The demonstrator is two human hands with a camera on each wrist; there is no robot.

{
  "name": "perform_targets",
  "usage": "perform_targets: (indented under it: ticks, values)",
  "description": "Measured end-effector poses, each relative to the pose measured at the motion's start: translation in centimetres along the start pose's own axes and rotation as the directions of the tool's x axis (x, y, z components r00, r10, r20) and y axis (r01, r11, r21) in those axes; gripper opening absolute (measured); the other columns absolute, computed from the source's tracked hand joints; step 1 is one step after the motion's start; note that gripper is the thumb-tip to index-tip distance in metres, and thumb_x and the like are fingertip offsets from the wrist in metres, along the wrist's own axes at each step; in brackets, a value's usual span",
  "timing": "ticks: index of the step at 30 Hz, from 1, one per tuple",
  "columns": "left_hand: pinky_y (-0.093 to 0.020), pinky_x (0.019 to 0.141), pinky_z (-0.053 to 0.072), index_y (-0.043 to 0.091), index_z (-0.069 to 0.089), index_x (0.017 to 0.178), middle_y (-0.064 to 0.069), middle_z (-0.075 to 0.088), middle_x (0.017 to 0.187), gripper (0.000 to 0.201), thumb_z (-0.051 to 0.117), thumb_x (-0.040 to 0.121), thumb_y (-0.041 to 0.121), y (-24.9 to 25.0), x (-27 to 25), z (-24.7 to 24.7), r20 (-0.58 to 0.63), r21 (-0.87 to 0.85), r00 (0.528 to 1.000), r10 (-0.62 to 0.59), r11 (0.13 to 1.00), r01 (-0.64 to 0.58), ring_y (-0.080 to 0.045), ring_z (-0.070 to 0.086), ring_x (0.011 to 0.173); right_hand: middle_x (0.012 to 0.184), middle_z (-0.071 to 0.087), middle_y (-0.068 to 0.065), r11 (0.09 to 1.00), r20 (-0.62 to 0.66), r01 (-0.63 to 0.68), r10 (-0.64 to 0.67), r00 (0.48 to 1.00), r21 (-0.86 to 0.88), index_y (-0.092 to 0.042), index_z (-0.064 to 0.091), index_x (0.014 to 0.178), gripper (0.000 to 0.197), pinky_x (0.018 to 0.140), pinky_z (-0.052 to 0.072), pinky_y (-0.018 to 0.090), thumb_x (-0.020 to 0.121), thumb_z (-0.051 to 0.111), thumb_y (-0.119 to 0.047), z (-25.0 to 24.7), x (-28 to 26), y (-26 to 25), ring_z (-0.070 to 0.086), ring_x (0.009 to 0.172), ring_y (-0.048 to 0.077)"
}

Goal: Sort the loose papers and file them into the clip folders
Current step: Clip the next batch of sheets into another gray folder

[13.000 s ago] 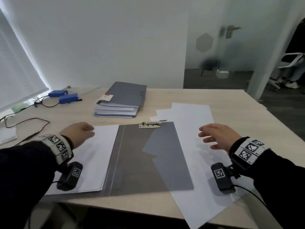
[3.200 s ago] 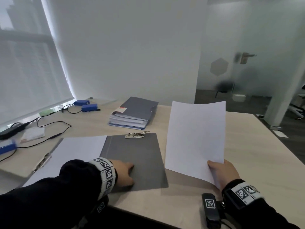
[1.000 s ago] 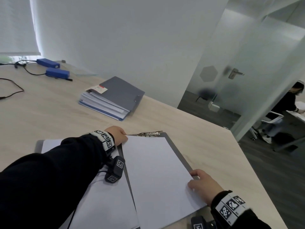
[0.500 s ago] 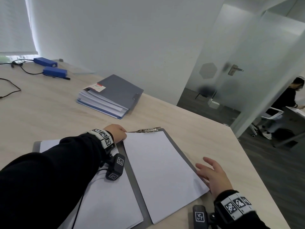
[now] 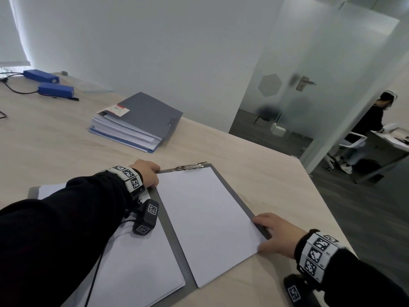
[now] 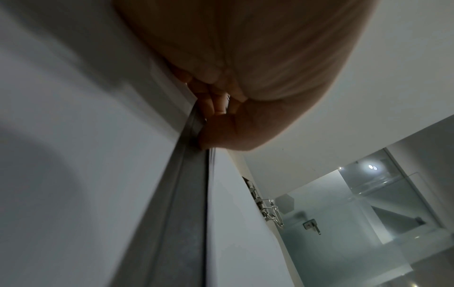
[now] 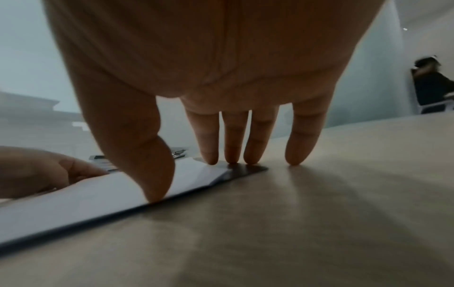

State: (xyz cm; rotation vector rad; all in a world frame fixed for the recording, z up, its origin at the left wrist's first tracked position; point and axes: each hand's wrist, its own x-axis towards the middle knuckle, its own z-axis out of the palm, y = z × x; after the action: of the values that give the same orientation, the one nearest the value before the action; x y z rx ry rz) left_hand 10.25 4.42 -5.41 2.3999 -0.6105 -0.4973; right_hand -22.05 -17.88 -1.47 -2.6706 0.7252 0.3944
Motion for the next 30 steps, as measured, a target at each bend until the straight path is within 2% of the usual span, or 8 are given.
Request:
perform_targets:
  ticks: [4, 8, 11, 14, 18, 23, 27, 30]
  values:
    - [-0.032, 0.096, 0.052, 0.023, 0.064, 0.128, -0.003, 0.063, 0.126, 0.057, 0.064, 0.075, 0.002, -0.08, -0.1, -0.08, 0.003, 0.02, 1.0, 0.021, 1.0, -0.021, -0.025, 0.06, 0.111, 0.135, 0.036, -0.016, 0.998, 0.026, -0.023, 0.024, 0.999, -0.052, -0.04, 0.043, 0.141, 0.083, 0.106, 0.037, 0.023, 0.064, 0.076, -0.038, 0.1, 0.28, 0.18, 0.042, 0.123, 0.007]
    - [-0.033, 0.093, 0.054, 0.023, 0.067, 0.123, -0.004, 0.064, 0.123, 0.053, 0.063, 0.074, 0.002, -0.03, -0.19, -0.08, 0.009, 0.032, 1.0, 0.028, 0.999, -0.029, -0.027, 0.062, 0.109, 0.138, 0.032, -0.017, 0.996, 0.047, 0.0, 0.004, 0.999, -0.089, -0.038, 0.034, 0.147, 0.095, 0.105, 0.038, 0.023, 0.062, 0.076, -0.043, 0.25, 0.2, 0.38, 0.039, 0.124, 0.007]
    - [-0.037, 0.095, 0.054, 0.019, 0.068, 0.121, -0.007, 0.065, 0.121, 0.051, 0.063, 0.074, 0.001, -0.01, -0.16, -0.1, 0.022, 0.039, 0.999, 0.034, 0.999, -0.035, -0.029, 0.062, 0.108, 0.136, 0.033, -0.018, 0.996, 0.032, 0.005, -0.002, 0.999, -0.09, -0.039, 0.039, 0.144, 0.088, 0.104, 0.037, 0.021, 0.064, 0.076, -0.042, 0.06, 0.22, 0.38, 0.04, 0.123, 0.007]
    - [-0.036, 0.097, 0.053, 0.02, 0.067, 0.124, -0.006, 0.065, 0.121, 0.053, 0.063, 0.075, 0.001, -0.11, -0.06, -0.09, 0.02, 0.034, 0.999, 0.034, 0.999, -0.035, -0.028, 0.061, 0.109, 0.132, 0.035, -0.017, 0.998, 0.023, -0.009, 0.01, 1.0, -0.06, -0.039, 0.047, 0.138, 0.074, 0.098, 0.037, 0.016, 0.07, 0.078, -0.037, -0.28, 0.22, 0.08, 0.046, 0.118, 0.005]
    - [-0.035, 0.098, 0.052, 0.023, 0.064, 0.129, -0.004, 0.063, 0.126, 0.058, 0.064, 0.075, 0.003, -0.25, 0.22, 0.01, 0.02, 0.023, 0.999, 0.029, 0.999, -0.03, -0.026, 0.06, 0.111, 0.13, 0.037, -0.017, 0.999, 0.006, -0.003, 0.003, 1.0, -0.048, -0.037, 0.054, 0.132, 0.065, 0.093, 0.038, 0.016, 0.071, 0.078, -0.035, -0.26, 0.37, 0.08, 0.05, 0.112, 0.004]
    - [-0.033, 0.096, 0.052, 0.026, 0.064, 0.128, -0.004, 0.062, 0.126, 0.058, 0.066, 0.074, 0.004, -0.41, 0.45, 0.16, 0.009, 0.001, 1.0, 0.025, 1.0, -0.025, -0.024, 0.061, 0.11, 0.131, 0.037, -0.017, 1.0, -0.007, -0.004, 0.004, 1.0, -0.003, -0.037, 0.053, 0.132, 0.066, 0.098, 0.039, 0.018, 0.071, 0.079, -0.034, 0.1, 0.45, 0.51, 0.049, 0.112, 0.004]
    - [-0.036, 0.091, 0.056, 0.029, 0.068, 0.121, -0.003, 0.064, 0.119, 0.056, 0.063, 0.071, 0.004, -0.46, 0.5, 0.3, 0.009, 0.001, 1.0, 0.016, 1.0, -0.016, -0.025, 0.063, 0.103, 0.132, 0.034, -0.018, 1.0, 0.023, 0.004, -0.004, 1.0, 0.006, -0.037, 0.045, 0.139, 0.077, 0.097, 0.036, 0.016, 0.07, 0.08, -0.035, 0.03, 0.24, 0.6, 0.047, 0.115, 0.004]
    - [-0.036, 0.09, 0.056, 0.03, 0.067, 0.121, -0.003, 0.062, 0.12, 0.055, 0.063, 0.072, 0.004, -0.42, 0.57, 0.37, 0.015, 0.008, 1.0, 0.015, 1.0, -0.015, -0.026, 0.063, 0.103, 0.133, 0.032, -0.02, 1.0, 0.044, 0.011, -0.011, 0.999, 0.012, -0.041, 0.041, 0.141, 0.082, 0.098, 0.035, 0.016, 0.069, 0.08, -0.037, -0.08, 0.13, 0.81, 0.045, 0.118, 0.003]
